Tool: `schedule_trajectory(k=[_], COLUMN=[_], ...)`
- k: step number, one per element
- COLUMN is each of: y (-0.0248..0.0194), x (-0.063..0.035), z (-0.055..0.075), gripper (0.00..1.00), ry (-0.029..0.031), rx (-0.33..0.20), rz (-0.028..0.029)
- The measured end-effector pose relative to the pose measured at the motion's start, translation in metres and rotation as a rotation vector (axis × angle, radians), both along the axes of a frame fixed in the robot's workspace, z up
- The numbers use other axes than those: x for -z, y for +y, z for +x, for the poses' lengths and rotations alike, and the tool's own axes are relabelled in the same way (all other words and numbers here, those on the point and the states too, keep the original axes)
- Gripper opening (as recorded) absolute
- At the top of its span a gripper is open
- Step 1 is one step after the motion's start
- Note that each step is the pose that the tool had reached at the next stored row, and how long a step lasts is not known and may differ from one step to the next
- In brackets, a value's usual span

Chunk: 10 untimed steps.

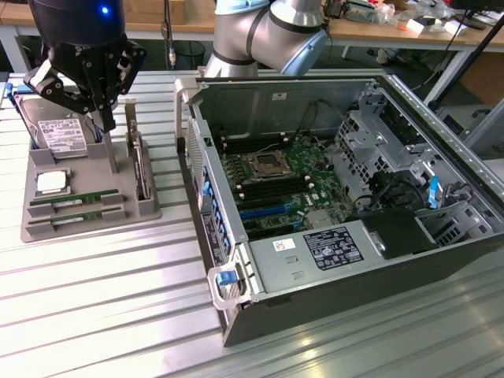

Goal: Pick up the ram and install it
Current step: 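Pick up the ram and move it above insertion slot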

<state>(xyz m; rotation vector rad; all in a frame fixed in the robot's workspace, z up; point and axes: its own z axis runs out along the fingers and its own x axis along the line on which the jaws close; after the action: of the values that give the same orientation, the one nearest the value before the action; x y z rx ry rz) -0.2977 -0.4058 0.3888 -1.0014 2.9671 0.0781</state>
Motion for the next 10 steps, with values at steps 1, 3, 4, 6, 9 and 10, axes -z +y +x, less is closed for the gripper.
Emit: schedule_trajectory(k=[1, 3, 4, 6, 9, 10], y=[0.0000, 0.0000, 0.0000, 0.0000, 0.0000, 0.0000], x=[0.0000, 0.0000, 0.0000, 0.0000, 0.0000, 0.0000], z=[0.0000, 0.0000, 0.0000, 0.0000, 0.0000, 0.0000], gripper=[0.11, 0.11, 0.11, 0.11, 0.11, 0.11], ry=[0.0001, 0.0000, 0.0000, 0.0001, 0.0000, 0.0001], rx=[-0.006, -0.040, -0.051, -0.074, -0.101, -0.113], rz=[0.0000, 0.0000, 0.0000, 0.0000, 0.0000, 0.0000])
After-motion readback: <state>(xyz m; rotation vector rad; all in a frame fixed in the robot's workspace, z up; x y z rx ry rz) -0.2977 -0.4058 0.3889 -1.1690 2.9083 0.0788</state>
